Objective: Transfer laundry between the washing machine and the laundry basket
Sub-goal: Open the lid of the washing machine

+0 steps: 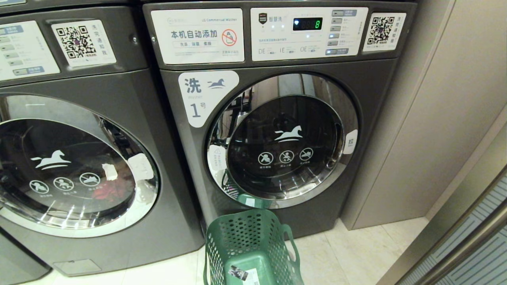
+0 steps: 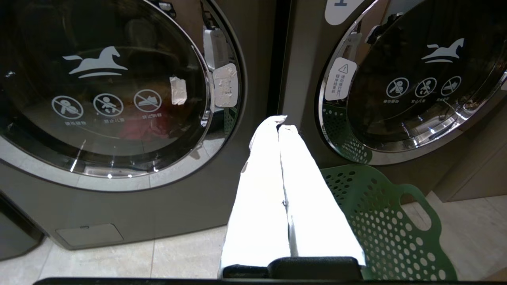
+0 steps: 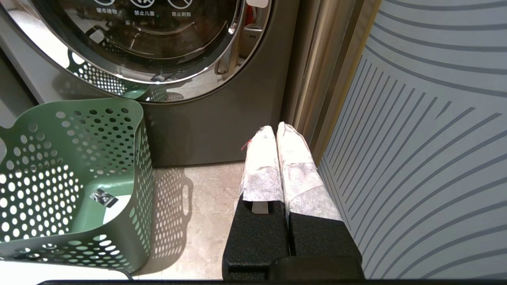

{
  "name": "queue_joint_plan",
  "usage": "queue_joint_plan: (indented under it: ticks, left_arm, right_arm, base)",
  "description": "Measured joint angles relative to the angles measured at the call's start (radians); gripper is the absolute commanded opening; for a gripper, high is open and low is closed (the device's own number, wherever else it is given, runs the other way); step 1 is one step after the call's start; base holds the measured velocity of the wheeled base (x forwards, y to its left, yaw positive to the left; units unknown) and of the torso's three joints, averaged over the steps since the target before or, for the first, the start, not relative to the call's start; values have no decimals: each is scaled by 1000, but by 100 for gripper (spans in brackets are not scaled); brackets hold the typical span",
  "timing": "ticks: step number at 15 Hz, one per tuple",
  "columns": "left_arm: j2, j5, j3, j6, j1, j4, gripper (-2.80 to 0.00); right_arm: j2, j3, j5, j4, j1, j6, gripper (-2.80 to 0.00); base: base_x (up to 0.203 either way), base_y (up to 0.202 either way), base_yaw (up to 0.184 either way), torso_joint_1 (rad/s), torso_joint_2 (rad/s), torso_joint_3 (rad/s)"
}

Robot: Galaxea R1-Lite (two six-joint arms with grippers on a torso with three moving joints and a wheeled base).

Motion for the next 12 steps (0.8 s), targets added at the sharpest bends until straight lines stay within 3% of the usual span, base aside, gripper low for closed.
queue_joint_plan:
  ticks: [1,2,3,6,9,10,12]
  left_arm:
    - [64,0,-30,-15,1,-10,-280]
    - [135,0,-63,-36,1,-17,-33]
    - [211,0,-94,-63,2,-23,0]
    - [445,-4,-146,-171,21,-48,0]
    - [681,-58,-127,-231,112,-219,0]
    - [757,-106,-105,-237,155,-311,0]
    - [884,-277,-42,-240,258,-498,0]
  right_arm:
    - [0,0,0,0,0,2,-280]
    - [0,1,0,0,0,3,-280]
    - [0,1,-1,0,0,3,-280]
    - [0,1,0,0,0,4,-280]
    - [0,1,0,0,0,5,-280]
    - [0,1,0,0,0,4,-280]
    - [0,0,0,0,0,5,-280]
  base:
    - [0,0,0,0,0,0]
    - [0,0,0,0,0,0]
    - [0,0,0,0,0,0]
    - [0,0,0,0,0,0]
    - [0,0,0,0,0,0]
    - [0,0,0,0,0,0]
    - [0,0,0,0,0,0]
